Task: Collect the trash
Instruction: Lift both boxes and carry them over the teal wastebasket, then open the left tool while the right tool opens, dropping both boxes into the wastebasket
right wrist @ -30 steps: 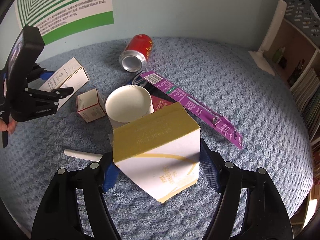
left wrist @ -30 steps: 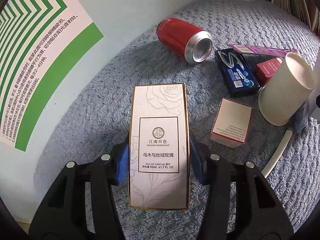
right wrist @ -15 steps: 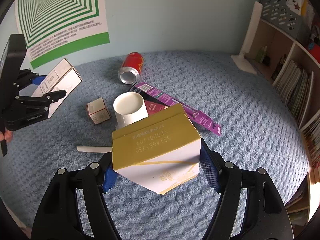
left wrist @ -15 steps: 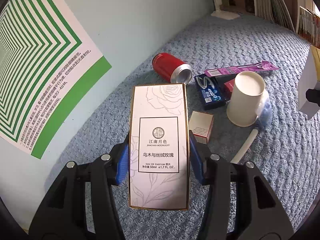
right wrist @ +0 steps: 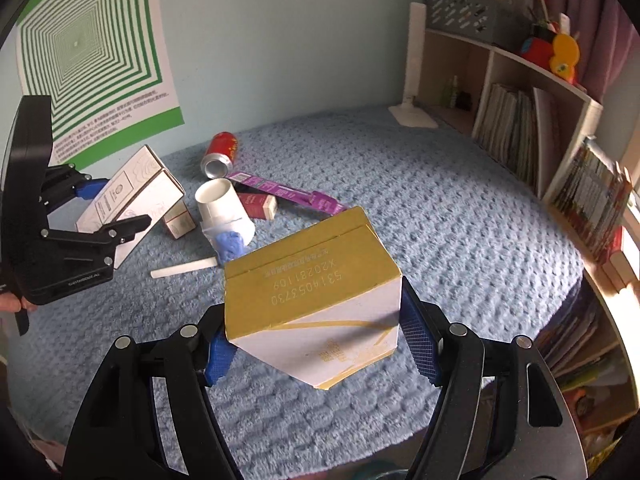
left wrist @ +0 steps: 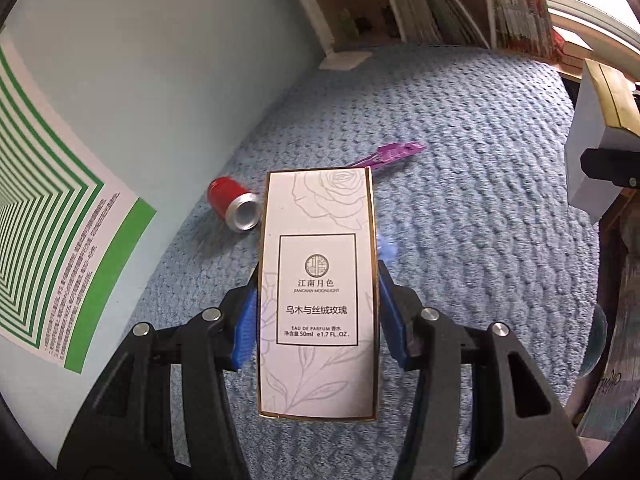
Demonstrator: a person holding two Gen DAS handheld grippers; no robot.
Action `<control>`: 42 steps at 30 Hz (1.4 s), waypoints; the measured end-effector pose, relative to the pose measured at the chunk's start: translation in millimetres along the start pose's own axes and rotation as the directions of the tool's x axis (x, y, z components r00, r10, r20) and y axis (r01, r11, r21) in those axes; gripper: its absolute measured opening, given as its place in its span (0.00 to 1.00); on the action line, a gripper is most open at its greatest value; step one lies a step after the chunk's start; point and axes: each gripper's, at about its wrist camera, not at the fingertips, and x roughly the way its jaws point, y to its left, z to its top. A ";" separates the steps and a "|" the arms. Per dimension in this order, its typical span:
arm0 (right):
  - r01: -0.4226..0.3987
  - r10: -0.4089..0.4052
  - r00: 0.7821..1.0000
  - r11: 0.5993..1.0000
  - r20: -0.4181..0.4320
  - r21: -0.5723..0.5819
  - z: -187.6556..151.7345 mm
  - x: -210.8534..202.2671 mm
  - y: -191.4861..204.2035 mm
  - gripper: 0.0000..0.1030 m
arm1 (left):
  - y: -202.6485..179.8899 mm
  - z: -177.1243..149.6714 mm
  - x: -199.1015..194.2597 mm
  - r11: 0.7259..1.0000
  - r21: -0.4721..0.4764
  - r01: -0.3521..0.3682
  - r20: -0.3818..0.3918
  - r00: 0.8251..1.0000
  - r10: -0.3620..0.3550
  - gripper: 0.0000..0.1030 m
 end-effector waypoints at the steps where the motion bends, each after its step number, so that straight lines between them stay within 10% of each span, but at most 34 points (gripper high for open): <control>1: 0.008 -0.008 1.000 1.000 0.004 0.021 -7.0 -7.6 -8.6 0.69 | -12.2 3.4 -3.6 1.000 0.019 0.012 0.007 1.000 -0.012 0.47; 16: 0.219 -0.212 0.975 0.907 -0.057 0.361 -151.7 -110.7 -138.0 0.69 | -231.0 53.5 -51.1 0.906 0.356 0.227 0.045 0.965 -0.260 0.47; 29: 0.345 -0.252 0.939 0.666 -0.235 0.662 -338.2 -147.6 -203.8 0.69 | -435.8 1.6 -55.8 0.651 0.624 0.432 -0.159 0.886 -0.435 0.47; 42: 0.362 -0.169 0.932 0.464 -0.320 0.809 -455.5 -114.7 -220.9 0.69 | -551.5 -70.3 -10.5 0.461 0.718 0.521 -0.384 0.850 -0.362 0.47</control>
